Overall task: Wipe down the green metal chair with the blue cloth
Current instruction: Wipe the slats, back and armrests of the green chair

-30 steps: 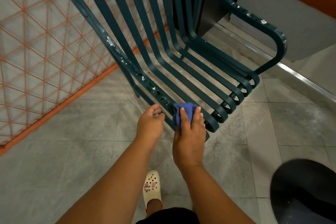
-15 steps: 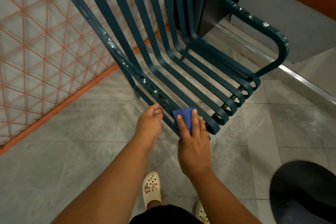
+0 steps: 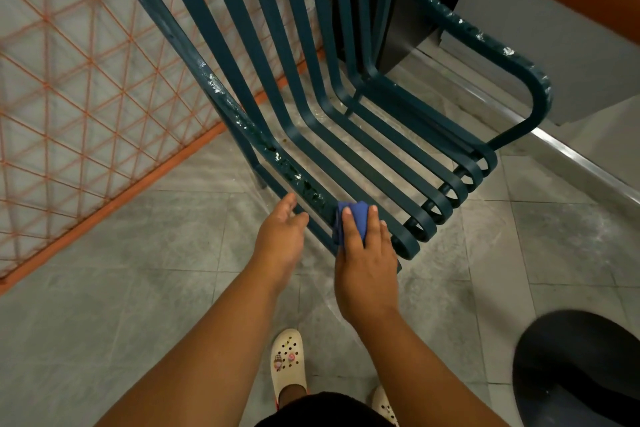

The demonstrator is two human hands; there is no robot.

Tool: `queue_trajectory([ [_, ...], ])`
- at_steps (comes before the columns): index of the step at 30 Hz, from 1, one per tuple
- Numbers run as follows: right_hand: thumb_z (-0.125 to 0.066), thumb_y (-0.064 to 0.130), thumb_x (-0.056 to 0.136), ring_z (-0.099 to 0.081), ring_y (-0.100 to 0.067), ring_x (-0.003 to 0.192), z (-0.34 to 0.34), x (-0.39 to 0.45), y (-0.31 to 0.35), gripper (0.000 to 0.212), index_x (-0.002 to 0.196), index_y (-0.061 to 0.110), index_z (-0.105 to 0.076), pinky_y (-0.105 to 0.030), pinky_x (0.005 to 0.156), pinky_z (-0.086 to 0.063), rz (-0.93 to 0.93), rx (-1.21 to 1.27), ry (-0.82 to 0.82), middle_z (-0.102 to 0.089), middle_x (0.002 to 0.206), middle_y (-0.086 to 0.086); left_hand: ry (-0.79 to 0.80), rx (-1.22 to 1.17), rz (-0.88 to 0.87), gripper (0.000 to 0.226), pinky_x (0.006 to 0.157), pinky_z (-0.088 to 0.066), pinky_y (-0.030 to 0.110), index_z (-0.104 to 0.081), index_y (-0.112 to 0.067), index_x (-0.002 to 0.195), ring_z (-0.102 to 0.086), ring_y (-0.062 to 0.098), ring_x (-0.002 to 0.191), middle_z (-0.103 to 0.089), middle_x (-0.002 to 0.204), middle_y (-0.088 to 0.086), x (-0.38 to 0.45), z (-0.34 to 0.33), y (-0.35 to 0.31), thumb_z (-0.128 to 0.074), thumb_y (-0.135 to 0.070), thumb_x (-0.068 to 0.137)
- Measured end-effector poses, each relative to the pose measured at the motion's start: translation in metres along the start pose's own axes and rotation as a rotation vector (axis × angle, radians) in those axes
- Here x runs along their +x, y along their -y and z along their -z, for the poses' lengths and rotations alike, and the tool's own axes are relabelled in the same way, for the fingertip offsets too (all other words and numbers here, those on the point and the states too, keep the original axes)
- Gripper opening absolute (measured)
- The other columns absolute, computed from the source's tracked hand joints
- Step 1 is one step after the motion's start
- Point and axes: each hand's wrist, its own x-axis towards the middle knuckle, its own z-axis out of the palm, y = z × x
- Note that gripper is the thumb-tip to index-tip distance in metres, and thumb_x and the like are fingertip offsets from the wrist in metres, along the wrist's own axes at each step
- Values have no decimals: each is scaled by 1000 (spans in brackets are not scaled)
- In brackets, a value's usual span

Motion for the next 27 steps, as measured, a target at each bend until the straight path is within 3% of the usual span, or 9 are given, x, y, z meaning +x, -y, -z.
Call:
queue_trajectory([
  [3,-54,16,89,-5,-39,146,-6,0,11,70,151,27,-22,-55,116,-12,167,-100,-41,-9,161,-7,21,-70,-13,46,98,-27,26,-35,-29,145,-34,14,137,-36,151,-4,2,3,-4,-41,-22,100],
  [6,-55,13,87,1,-34,148,-6,-13,-2,74,151,30,-22,-53,118,-9,305,-161,-33,-6,162,-1,33,-135,-22,44,98,-26,24,-36,-27,145,-35,8,133,-39,149,-6,3,9,-7,-40,-25,100],
  [9,-52,17,92,-6,-34,147,1,-7,-3,70,152,30,-16,-54,116,-20,130,-68,-5,-4,161,-5,64,-197,10,53,104,-22,31,-26,-28,149,-34,12,137,-40,149,-5,5,14,-7,-39,-37,99],
  [11,-47,21,96,-4,-34,147,5,9,11,68,152,28,-10,-52,117,-19,1,-11,40,1,161,-8,89,-242,35,57,110,-15,36,-22,-28,150,-35,11,137,-44,146,-6,8,16,-8,-35,-45,98],
  [14,-52,16,91,-4,-36,147,1,14,26,71,152,26,-16,-49,115,-8,148,-101,18,-3,161,-7,104,-296,52,57,112,-13,37,-24,-25,150,-40,9,133,-46,145,-5,10,18,-9,-29,-48,98],
  [17,-67,7,79,-17,-36,145,-3,5,11,79,148,26,-32,-50,113,-17,294,-155,10,-19,159,-5,92,-311,57,56,106,-16,34,-26,-23,149,-44,9,129,-48,144,-3,11,18,-11,-31,-47,98],
  [21,-56,16,93,-28,-36,142,7,11,15,66,150,25,-24,-52,112,-32,62,0,-2,-16,159,-11,65,-284,35,50,113,-17,40,-37,-21,144,-45,13,129,-46,144,-2,9,21,-15,-34,-42,99],
  [24,-41,19,100,-9,-29,147,10,29,35,63,153,28,-8,-42,119,-16,4,53,32,5,161,-7,44,-293,31,48,114,-19,40,-42,-19,141,-46,13,128,-45,145,-1,11,24,-17,-35,-41,99],
  [27,-43,12,97,12,-28,147,2,28,43,66,152,28,-12,-42,117,6,218,-42,30,12,159,0,44,-307,32,49,116,-20,41,-41,-16,141,-46,14,128,-45,146,0,13,25,-20,-35,-40,99],
])
